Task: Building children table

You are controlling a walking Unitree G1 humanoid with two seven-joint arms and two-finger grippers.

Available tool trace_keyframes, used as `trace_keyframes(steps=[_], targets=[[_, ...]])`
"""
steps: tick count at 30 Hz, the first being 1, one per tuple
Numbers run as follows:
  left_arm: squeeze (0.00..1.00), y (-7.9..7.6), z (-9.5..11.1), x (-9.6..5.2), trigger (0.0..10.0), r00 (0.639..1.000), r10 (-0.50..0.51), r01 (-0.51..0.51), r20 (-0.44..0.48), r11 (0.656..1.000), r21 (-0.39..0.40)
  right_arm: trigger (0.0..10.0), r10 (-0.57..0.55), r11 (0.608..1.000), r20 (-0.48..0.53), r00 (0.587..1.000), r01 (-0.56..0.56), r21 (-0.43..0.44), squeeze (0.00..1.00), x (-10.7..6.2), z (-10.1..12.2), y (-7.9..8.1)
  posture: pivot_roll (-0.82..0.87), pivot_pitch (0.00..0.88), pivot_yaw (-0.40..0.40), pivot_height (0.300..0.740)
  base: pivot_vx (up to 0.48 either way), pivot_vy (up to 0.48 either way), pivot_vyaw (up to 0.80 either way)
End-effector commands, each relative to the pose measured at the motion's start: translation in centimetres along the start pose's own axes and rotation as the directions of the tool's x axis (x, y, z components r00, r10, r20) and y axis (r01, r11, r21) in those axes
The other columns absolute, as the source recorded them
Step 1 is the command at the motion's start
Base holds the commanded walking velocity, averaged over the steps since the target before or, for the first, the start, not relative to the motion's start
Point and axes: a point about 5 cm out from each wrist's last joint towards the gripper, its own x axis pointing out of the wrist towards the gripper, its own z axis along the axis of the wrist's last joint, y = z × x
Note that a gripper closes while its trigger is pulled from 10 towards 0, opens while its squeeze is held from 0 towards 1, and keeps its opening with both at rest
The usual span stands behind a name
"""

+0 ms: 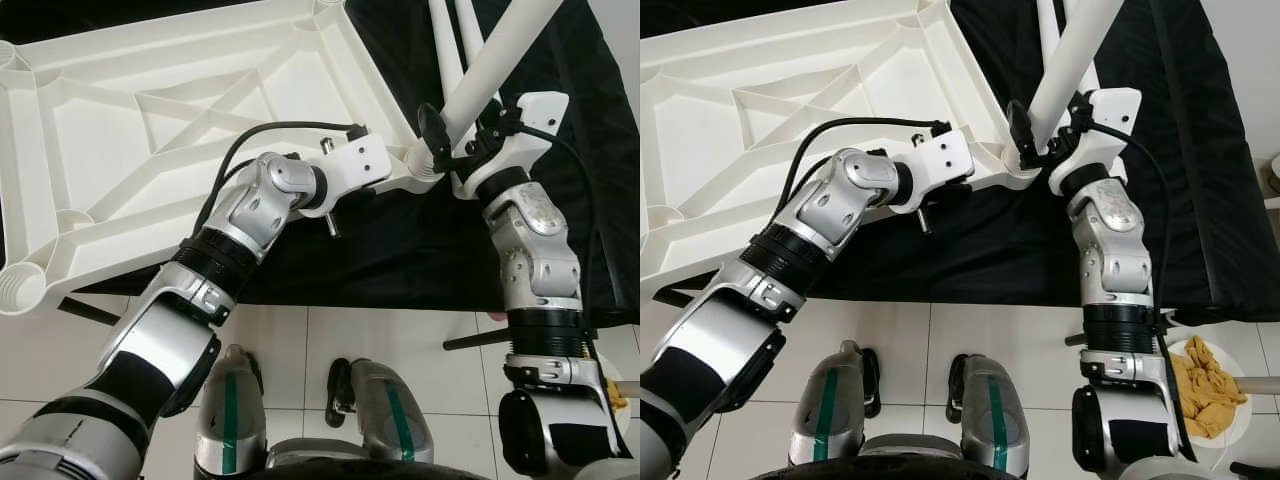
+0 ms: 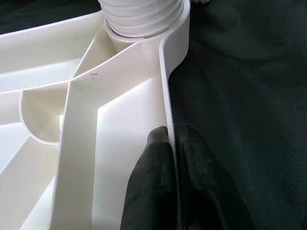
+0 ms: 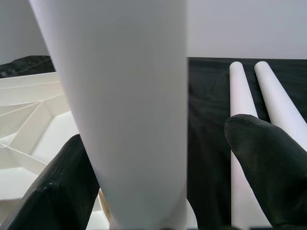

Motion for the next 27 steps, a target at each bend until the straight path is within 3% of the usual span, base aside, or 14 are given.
trace_keyframes(steps=[1,11,24,25,26,27], targets=[[0.0,-2.0,-4.1,0.0,10.0,0.96,-0.227,0.214,-0.165,0.972,-0.093,10.0,0.023,1.0,-0.013,1.0,-0.022,0.007,0.0,-0.4,-0.5,-0.3,0.02,0.073,-0.032,0.74,0.0,0.0,0.0],[0.0,-1.4,-4.0,-0.1,10.0,0.967,-0.189,0.178,-0.173,0.981,-0.078,10.0,0.141,0.99,-0.018,0.99,-0.141,0.001,0.0,-0.5,-1.0,-2.2,0.03,0.069,-0.04,0.74,0.0,0.0,0.0],[0.0,-1.5,-3.9,-0.2,10.0,0.966,-0.194,0.184,-0.171,0.98,-0.07,10.0,0.223,0.975,-0.001,0.975,-0.223,0.012,0.0,1.1,-0.8,-2.6,0.04,0.067,-0.041,0.74,0.0,0.0,0.0],[0.0,-1.6,-3.8,-0.2,10.0,0.966,-0.194,0.185,-0.17,0.98,-0.069,8.8,0.238,0.971,0.003,0.971,-0.238,0.014,0.0,1.3,-0.8,-2.5,0.04,0.067,-0.041,0.74,0.0,0.0,0.0],[0.0,-1.6,-3.8,-0.2,10.0,0.966,-0.194,0.185,-0.17,0.98,-0.069,8.8,0.238,0.971,0.003,0.971,-0.238,0.014,0.0,1.3,-0.8,-2.5,0.04,0.067,-0.041,0.74,0.0,0.0,0.0],[0.0,-1.6,-3.8,-0.2,10.0,0.966,-0.196,0.186,-0.169,0.98,-0.068,6.8,0.264,0.964,0.007,0.965,-0.264,0.025,0.0,1.6,-0.8,-2.3,0.04,0.066,-0.042,0.74,0.0,0.0,0.0]])
